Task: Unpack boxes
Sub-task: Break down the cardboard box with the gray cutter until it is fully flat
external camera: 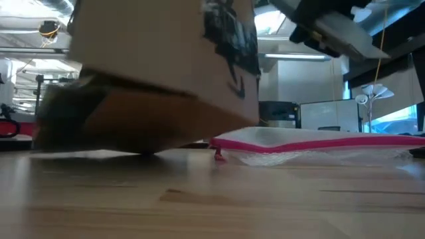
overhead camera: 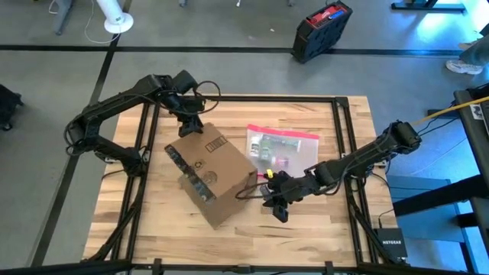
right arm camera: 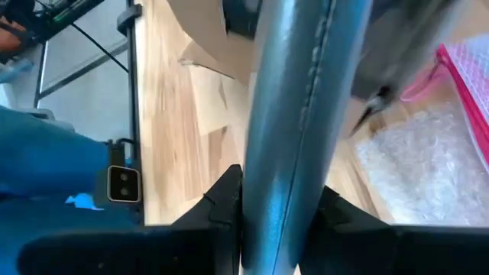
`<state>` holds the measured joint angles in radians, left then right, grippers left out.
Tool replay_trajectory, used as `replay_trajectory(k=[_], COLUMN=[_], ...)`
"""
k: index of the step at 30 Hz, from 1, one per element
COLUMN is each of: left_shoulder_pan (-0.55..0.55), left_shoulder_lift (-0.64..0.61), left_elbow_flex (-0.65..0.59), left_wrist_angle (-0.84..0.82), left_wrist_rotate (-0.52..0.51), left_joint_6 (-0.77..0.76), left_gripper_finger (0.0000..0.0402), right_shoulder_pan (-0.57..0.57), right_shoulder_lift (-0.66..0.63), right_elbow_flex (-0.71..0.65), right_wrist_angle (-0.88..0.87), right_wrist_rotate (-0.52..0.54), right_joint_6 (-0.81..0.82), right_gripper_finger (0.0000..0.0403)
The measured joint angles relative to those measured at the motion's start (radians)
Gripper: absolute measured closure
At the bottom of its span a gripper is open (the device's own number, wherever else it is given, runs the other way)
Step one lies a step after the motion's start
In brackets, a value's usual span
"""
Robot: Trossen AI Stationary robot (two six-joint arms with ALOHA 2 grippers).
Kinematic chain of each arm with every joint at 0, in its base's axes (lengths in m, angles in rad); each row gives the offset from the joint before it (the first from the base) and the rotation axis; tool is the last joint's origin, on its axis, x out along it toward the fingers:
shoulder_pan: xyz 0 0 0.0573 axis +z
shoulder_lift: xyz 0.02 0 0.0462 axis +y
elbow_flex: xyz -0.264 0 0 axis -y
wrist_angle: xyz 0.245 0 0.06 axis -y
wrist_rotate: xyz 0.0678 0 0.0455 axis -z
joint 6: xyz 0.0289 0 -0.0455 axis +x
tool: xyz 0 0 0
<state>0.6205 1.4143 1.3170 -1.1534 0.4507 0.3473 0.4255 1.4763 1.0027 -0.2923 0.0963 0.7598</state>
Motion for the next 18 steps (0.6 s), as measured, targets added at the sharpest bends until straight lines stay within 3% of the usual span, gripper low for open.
replay_trajectory(k=[8, 18], left_shoulder_pan=[0.048, 0.055], left_shoulder_lift=[0.012, 0.034], left_elbow_flex=[-0.011, -0.003], left_wrist_angle=[-0.008, 0.007], left_wrist_rotate=[-0.089, -0.093], left_joint_6=[0.019, 0.019], left_gripper_finger=[0.0261, 0.0261], right_shoulder_pan=[0.011, 0.006], right_shoulder_lift=[0.023, 0.026], right_elbow_flex=[-0.078, -0.108], right_wrist_angle=[0.064, 0.133], right_wrist_rotate=[0.08, 0.269], right_joint_6=[0.112, 0.128], right_gripper_finger=[0.0332, 0.0332])
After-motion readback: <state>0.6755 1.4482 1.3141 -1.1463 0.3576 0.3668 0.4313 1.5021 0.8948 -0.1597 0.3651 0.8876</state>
